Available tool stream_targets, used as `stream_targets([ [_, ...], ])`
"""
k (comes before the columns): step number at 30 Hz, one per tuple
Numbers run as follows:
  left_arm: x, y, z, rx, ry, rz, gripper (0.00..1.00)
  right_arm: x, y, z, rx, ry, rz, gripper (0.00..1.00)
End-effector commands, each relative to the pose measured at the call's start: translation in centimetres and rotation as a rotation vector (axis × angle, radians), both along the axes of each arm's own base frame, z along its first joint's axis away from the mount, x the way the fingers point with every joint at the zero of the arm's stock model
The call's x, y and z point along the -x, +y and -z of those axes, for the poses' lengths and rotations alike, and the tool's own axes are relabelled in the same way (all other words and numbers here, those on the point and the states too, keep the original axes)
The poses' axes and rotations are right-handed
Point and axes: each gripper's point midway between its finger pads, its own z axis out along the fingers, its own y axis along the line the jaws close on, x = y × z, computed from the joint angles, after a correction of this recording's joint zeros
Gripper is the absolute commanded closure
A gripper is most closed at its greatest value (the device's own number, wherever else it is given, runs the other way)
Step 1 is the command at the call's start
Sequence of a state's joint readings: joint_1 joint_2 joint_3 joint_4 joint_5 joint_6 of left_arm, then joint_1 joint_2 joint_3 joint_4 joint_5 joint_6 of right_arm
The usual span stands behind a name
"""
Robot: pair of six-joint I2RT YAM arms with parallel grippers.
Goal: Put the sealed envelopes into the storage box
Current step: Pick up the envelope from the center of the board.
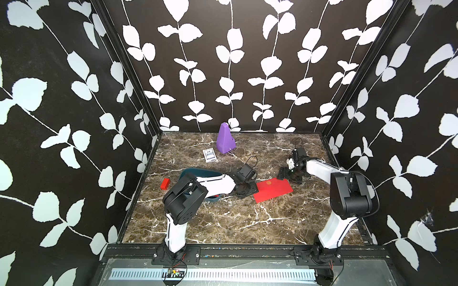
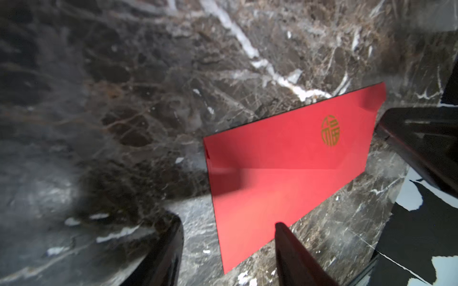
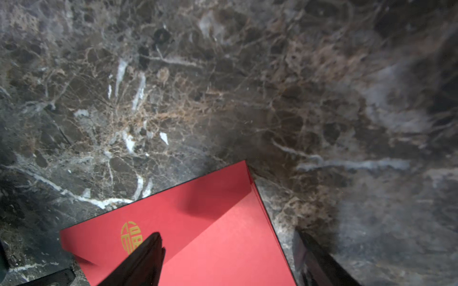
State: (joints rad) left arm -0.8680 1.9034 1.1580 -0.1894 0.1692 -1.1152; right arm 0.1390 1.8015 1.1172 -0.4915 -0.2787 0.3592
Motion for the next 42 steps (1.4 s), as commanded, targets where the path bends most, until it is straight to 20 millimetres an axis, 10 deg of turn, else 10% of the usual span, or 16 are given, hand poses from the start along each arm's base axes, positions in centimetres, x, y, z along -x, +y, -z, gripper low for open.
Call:
stream_targets([
  [1,0.8,0.3,1.8,-0.007,0.035,-0.005,0.38,2.8,2.0,1.2,-0.045,0.076,-0.041,0.20],
  [25,3.1,2.9,5.4,-0.150,0.082,0.117,0.32,6.2,5.0,3.2,-0.047,0.175,-0.101,0.23],
  [35,2.0,4.5,0.7,-0.253,0.005,0.120,0.27,6.1,4.8,4.0,-0.038,0.187,-0.024,0.24],
  [42,2.4,4.9,2.5,-0.256,0.054,0.058,0.20,6.3,5.3,4.0,-0.049,0.188,-0.011,0.25],
])
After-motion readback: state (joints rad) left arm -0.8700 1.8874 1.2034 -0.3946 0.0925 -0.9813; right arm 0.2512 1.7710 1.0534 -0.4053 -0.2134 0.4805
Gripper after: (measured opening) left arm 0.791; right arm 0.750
